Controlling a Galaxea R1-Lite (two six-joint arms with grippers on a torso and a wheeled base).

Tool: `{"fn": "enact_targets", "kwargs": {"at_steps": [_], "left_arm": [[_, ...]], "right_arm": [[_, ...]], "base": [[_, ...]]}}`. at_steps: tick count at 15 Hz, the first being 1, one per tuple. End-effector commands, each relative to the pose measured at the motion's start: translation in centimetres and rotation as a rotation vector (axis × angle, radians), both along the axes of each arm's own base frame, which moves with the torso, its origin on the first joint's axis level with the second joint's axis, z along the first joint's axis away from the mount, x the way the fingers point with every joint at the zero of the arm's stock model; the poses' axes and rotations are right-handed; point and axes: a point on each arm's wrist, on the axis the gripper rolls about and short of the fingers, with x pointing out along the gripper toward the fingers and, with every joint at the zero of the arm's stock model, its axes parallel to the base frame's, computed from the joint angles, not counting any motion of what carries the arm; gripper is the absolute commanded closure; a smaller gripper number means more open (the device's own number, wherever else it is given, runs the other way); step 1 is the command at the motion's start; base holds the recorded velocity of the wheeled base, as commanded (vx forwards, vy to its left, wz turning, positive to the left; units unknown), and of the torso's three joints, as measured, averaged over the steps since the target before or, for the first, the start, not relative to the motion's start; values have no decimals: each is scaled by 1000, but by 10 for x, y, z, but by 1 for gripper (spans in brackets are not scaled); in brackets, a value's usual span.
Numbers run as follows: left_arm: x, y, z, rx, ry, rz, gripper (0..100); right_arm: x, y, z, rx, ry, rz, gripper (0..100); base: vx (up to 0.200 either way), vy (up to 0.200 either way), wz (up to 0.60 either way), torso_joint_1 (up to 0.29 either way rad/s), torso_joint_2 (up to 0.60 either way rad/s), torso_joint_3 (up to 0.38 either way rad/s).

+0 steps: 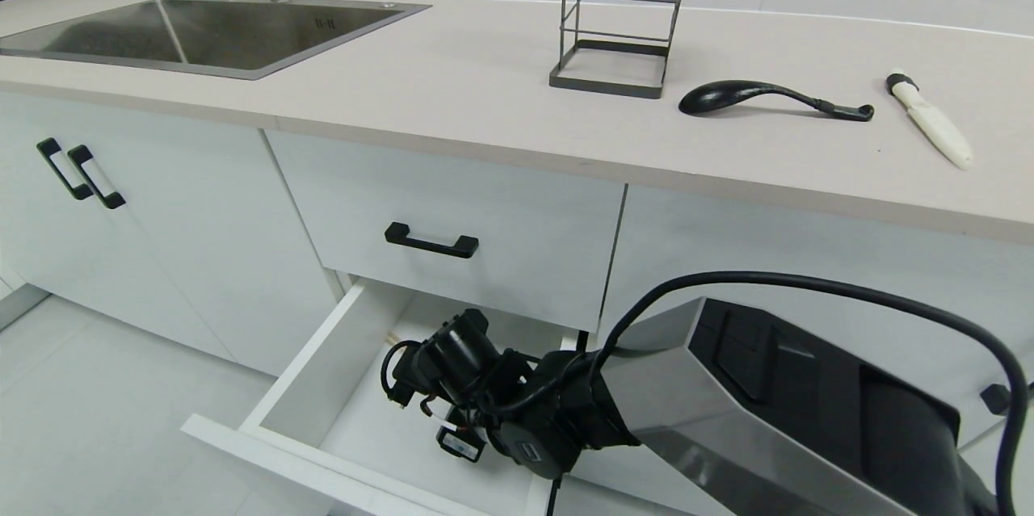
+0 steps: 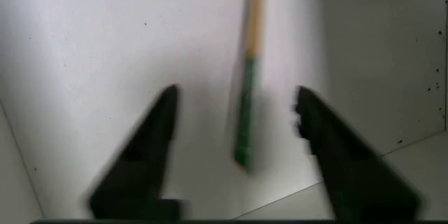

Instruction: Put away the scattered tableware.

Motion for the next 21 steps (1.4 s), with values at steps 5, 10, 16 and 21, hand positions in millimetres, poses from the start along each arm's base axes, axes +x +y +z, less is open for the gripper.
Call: {"fn": "enact_targets", "kwargs": {"at_steps": [5, 10, 16, 21], "left_arm": [[0, 0, 0, -1, 2, 0, 0], [0, 0, 0, -1, 2, 0, 0], [0, 0, 0, -1, 2, 0, 0], [0, 0, 0, -1, 2, 0, 0]], "right_arm": [[-23, -2, 33, 5, -4, 37, 0], [-72, -2, 106, 78, -35, 130, 0], [-126, -59, 176, 277, 37, 235, 0], [-140, -81, 179, 694, 51, 199, 0]], "base": [[0, 0, 0, 0, 0, 0], [0, 0, 0, 0, 0, 0], [0, 0, 0, 0, 0, 0], [0, 0, 0, 0, 0, 0]]}}
